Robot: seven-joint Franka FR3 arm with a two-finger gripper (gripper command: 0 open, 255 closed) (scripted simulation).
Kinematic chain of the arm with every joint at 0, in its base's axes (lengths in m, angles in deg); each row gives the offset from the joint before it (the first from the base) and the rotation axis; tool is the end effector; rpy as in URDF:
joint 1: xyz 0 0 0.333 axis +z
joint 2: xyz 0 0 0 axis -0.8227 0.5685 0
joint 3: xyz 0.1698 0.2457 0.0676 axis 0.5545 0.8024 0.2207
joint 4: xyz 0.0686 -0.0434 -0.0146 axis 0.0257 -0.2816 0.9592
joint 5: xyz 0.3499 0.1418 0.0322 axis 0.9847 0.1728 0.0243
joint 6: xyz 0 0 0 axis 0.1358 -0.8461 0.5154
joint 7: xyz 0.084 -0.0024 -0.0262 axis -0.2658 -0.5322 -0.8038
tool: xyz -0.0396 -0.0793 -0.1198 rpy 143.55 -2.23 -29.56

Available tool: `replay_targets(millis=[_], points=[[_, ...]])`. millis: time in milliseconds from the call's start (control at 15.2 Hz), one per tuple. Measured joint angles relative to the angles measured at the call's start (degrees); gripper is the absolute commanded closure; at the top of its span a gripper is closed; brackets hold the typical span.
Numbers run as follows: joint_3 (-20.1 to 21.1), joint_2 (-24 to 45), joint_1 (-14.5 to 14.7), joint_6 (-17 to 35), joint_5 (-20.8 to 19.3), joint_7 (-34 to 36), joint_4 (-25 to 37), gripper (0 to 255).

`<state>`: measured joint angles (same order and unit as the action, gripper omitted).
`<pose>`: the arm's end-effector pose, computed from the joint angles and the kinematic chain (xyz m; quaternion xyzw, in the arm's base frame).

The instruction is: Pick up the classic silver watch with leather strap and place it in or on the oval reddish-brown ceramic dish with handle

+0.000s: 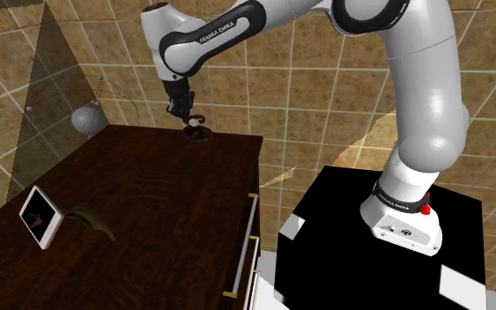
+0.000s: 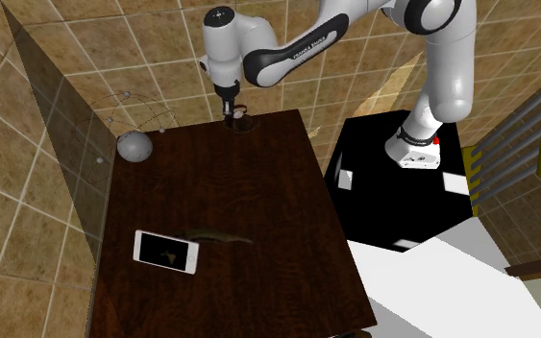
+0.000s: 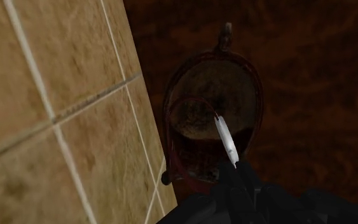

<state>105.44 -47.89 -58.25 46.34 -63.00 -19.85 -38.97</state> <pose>0.6543 0.1952 0.3579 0.9907 0.1210 0.0417 0.0456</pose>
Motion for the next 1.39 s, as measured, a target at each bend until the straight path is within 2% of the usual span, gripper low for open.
replay_targets(millis=[462,528,924,1056,1188,1386], points=[[-0.1,0.2,-0.2,1.1,-0.2,0.1,-1.0,255],[-0.1,0.2,-0.2,1.1,-0.2,0.1,-1.0,0],[-0.1,0.2,-0.2,1.1,-0.2,0.1,-1.0,0],[0.3,-1.3,-0.4,-0.4,0.5,-0.2,-0.8,0],[0.6,-1.6,0.1,-3.4,0.9,-0.6,2.0,0],[0.7,-2.1,0.1,-4.5,1.2,-0.8,2.7,0]])
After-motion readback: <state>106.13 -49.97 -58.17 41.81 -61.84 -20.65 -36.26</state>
